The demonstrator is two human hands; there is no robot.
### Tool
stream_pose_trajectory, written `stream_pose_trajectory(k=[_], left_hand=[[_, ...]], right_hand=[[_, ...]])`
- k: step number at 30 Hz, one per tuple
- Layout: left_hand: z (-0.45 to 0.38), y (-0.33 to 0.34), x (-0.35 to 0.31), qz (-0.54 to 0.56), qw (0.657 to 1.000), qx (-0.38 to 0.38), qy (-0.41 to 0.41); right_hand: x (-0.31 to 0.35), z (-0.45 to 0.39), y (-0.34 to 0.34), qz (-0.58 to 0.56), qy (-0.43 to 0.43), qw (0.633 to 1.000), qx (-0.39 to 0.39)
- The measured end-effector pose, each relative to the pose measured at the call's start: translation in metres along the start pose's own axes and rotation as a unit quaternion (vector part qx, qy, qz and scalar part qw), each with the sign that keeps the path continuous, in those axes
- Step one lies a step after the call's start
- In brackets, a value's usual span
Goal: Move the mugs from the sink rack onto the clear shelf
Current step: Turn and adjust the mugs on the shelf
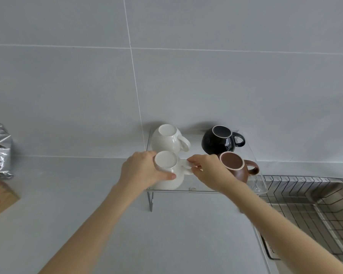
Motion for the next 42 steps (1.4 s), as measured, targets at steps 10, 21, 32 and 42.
stream_pose_trajectory(k=[10, 21, 32, 42], left_hand=[[-0.1, -0.007, 0.024, 0.215, 0.971, 0.097, 0.032], [-0.099, 0.009, 0.017, 0.167, 0.982, -0.001, 0.089], [-0.09, 0.006, 0.008, 0.115, 0.991, -0.041, 0.054], [-0.094, 0.005, 0.017, 0.128, 0.99, -0.02, 0.05]], right_hand=[[-0.009, -0.057, -0.014, -0.09, 0.114, 0.98, -0.134], [-0.022, -0.077, -0.001, -0.099, 0.127, 0.977, -0.14], [-0.024, -0.094, -0.011, -0.132, 0.148, 0.97, -0.14], [-0.02, -0.093, -0.011, -0.143, 0.121, 0.972, -0.143]])
Point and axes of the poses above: each hand's wrist, its own z-axis away from the middle knuckle, its own y-axis out of the palm, x = y × z, the point moved 7 cm from there along -z, towards the middle knuckle, and after that the axes turned 6 degrees about y, right-handed, at the moved point
